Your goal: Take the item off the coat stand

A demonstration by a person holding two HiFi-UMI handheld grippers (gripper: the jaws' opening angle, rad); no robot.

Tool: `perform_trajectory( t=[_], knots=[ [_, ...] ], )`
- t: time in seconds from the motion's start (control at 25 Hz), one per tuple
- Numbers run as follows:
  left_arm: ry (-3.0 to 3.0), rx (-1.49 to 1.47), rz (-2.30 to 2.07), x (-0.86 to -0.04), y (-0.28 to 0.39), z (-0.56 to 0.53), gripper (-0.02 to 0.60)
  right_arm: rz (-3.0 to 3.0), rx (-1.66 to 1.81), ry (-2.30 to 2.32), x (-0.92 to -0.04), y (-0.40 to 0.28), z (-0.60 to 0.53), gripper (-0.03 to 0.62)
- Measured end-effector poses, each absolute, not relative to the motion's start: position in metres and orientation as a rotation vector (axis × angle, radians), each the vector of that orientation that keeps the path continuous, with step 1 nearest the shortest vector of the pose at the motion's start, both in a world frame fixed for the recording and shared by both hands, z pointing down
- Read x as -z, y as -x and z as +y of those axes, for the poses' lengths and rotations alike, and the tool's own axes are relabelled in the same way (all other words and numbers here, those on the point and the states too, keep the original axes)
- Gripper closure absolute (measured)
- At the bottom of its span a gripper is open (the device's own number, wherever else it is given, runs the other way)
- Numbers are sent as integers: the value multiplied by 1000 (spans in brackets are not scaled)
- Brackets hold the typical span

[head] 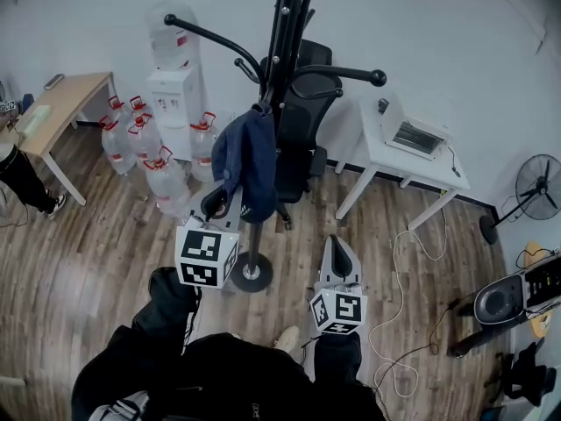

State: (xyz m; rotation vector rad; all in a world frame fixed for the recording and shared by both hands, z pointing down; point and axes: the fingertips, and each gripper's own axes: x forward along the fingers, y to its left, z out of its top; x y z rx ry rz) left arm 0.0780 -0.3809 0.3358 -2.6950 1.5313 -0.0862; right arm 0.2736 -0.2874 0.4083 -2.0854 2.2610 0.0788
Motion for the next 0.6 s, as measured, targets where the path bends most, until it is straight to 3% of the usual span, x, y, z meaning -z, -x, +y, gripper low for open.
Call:
perform_trajectory(
  t=[0.6],
  knots=[
    [2705, -56, 1575, -296, -60, -368, 549, 2286, -78, 2016, -407, -262, -287, 577]
  ],
)
